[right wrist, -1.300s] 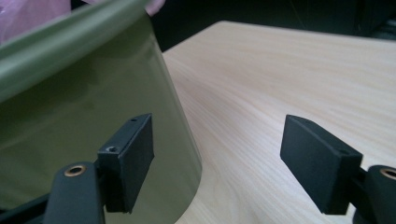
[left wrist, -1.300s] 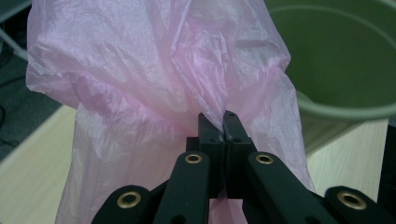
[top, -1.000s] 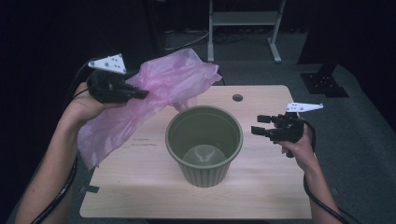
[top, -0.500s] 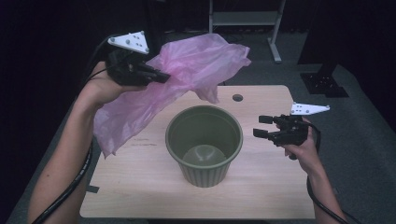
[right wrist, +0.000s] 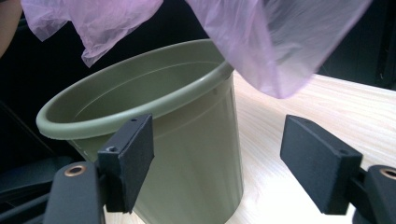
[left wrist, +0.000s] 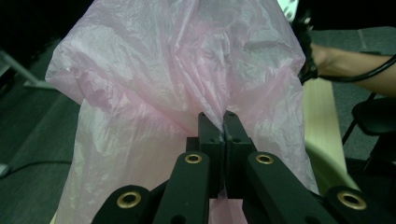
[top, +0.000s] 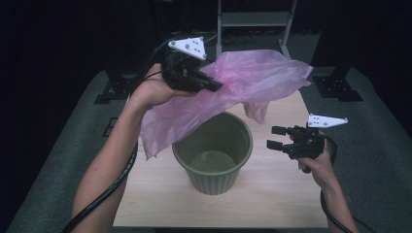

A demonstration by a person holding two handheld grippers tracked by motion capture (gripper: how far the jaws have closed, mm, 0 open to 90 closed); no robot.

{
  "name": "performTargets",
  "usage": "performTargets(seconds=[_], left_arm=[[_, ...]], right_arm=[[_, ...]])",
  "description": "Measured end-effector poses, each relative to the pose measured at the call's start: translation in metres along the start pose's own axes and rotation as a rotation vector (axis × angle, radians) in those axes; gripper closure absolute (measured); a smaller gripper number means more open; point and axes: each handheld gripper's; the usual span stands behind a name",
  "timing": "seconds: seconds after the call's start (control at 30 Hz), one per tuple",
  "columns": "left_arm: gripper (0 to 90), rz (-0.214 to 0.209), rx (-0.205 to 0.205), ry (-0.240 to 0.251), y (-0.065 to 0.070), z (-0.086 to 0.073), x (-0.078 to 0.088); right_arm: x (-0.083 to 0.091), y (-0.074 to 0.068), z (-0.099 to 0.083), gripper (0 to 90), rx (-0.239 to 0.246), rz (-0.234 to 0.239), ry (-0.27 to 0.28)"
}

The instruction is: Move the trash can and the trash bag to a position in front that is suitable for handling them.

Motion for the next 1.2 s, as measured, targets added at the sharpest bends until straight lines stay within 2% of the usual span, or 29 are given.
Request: performTargets(seconds=[0.3,0.43,0.47,0.5,0.53,0.57,0.63,0.7,0.77,0.8,0.87,0.97,1.0,1.07,1.2], left_arm=[[89.0,-0.072,-0.056,0.051,0.011,0.030,-0.029],[89.0,-0.138,-0.075,0.102,0.016,0.040,-0.043],[89.0,-0.138,-0.075,0.102,0.016,0.040,-0.043],[89.0,-0.180,-0.078,0.125,0.018,0.041,-0.052],[88.9,-0.205,-0.083,0.133,0.019,0.041,-0.058],[88.9,-0.205,-0.083,0.133,0.019,0.041,-0.058],[88.9,-0.255,-0.085,0.141,0.023,0.036,-0.070],[88.6,-0.284,-0.090,0.143,0.025,0.027,-0.080],[88.1,-0.306,-0.091,0.146,0.025,0.011,-0.090],[87.8,-0.306,-0.091,0.146,0.025,0.011,-0.090],[87.5,-0.328,-0.079,0.156,0.023,-0.005,-0.099],[86.1,-0.327,-0.071,0.109,0.022,-0.026,-0.111],[85.6,-0.322,-0.072,0.095,0.022,-0.032,-0.114],[85.3,-0.313,-0.068,0.087,0.020,-0.044,-0.118],[85.8,-0.323,-0.062,0.092,0.018,-0.050,-0.124]], right_arm=[[0.008,0.001,-0.010,25.1,-0.023,-0.002,0.020],[0.012,0.000,-0.009,25.1,-0.016,-0.014,0.036],[0.013,0.000,-0.008,25.1,-0.017,-0.019,0.045],[0.015,0.000,-0.006,25.0,-0.023,-0.026,0.049],[0.016,0.000,-0.006,25.0,-0.017,-0.033,0.058],[0.019,0.001,-0.005,25.1,-0.018,-0.037,0.068],[0.022,0.001,-0.004,25.1,-0.016,-0.048,0.083],[0.027,0.000,-0.003,25.1,-0.028,-0.061,0.100],[0.032,0.001,-0.002,25.0,-0.026,-0.074,0.123],[0.034,0.001,-0.002,25.0,-0.023,-0.079,0.137],[0.036,0.001,0.000,25.1,-0.034,-0.080,0.150],[0.039,0.000,0.004,25.1,-0.019,-0.088,0.168],[0.039,0.001,0.005,25.1,0.013,-0.089,0.163],[0.039,-0.003,0.008,25.1,-0.011,-0.080,0.175],[0.034,-0.007,0.014,25.1,-0.011,-0.073,0.180]])
Point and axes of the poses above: each handheld gripper's, and its own axes: x roughly backward along the jaws, z roughly out of its top, y roughly to its right, and after that the axes turned 1 degree about x, right-handed
